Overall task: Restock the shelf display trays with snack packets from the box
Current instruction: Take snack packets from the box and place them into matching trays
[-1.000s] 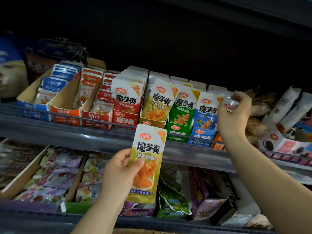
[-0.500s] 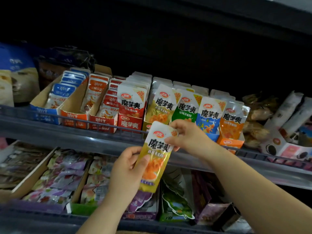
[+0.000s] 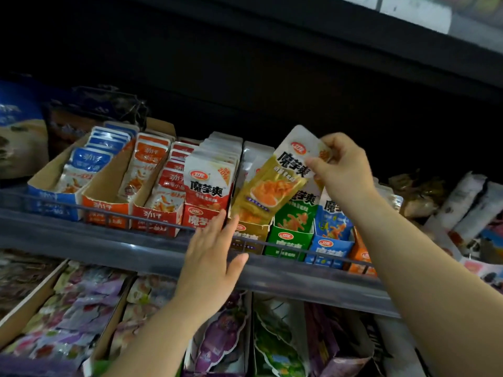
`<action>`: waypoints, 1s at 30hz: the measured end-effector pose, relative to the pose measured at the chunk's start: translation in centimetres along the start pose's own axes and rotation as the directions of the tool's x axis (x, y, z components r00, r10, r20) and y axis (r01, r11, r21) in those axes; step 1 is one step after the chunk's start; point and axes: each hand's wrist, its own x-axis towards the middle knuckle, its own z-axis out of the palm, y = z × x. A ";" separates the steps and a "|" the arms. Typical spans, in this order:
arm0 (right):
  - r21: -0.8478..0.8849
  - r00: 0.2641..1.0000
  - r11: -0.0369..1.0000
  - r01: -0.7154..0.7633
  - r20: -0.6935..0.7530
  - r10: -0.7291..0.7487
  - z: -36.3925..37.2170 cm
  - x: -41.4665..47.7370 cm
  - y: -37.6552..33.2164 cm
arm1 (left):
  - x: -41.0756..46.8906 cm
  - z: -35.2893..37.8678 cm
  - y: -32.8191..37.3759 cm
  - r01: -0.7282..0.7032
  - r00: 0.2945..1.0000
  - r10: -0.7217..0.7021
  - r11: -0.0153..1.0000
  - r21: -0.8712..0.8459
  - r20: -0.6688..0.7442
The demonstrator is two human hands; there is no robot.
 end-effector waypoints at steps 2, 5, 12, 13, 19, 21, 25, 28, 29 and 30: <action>-0.073 0.997 0.997 0.000 0.080 0.006 1.3 0.6 0.1 | 0.1 1.0 -0.3 -0.012 1.000 0.012 0.997 0.071 -0.002; -0.132 0.993 0.991 0.004 0.120 0.012 2.9 1.1 0.2 | 0.4 1.4 -0.5 0.008 1.000 -0.008 0.998 0.067 -0.006; -0.278 0.971 0.955 0.107 0.237 -0.040 5.7 -0.2 1.5 | 0.7 1.6 -0.5 0.022 0.999 -0.018 0.997 0.077 -0.045; -0.277 0.968 0.953 0.122 0.247 -0.052 6.0 -0.4 1.7 | 0.6 2.0 -0.7 0.014 0.998 -0.010 0.997 0.070 -0.067; -0.350 0.964 0.922 0.166 0.256 -0.076 6.3 -1.2 2.7 | 0.9 2.6 -1.5 -0.064 0.988 0.082 0.989 0.135 -0.133; -0.364 0.973 0.920 0.146 0.222 -0.067 6.2 -1.4 2.5 | 0.9 1.8 -1.0 -0.063 0.992 0.080 0.985 0.162 -0.099; -0.315 0.993 0.946 0.076 0.115 -0.041 5.4 -2.3 2.0 | 0.1 1.3 -1.3 -0.043 0.999 0.044 0.995 0.095 -0.012; -0.213 0.997 0.975 0.068 0.057 -0.057 4.2 -4.1 1.9 | -0.6 0.0 -1.3 -0.032 0.998 0.034 0.999 0.042 -0.049; -0.161 0.997 0.985 0.055 0.059 -0.046 3.8 -5.0 2.0 | -1.0 -0.5 -1.3 -0.046 0.996 0.050 0.997 0.059 -0.075; -0.103 0.996 0.994 0.038 0.083 -0.029 3.4 -6.1 2.1 | -1.5 -0.7 -1.4 -0.074 0.992 0.083 0.993 0.097 -0.098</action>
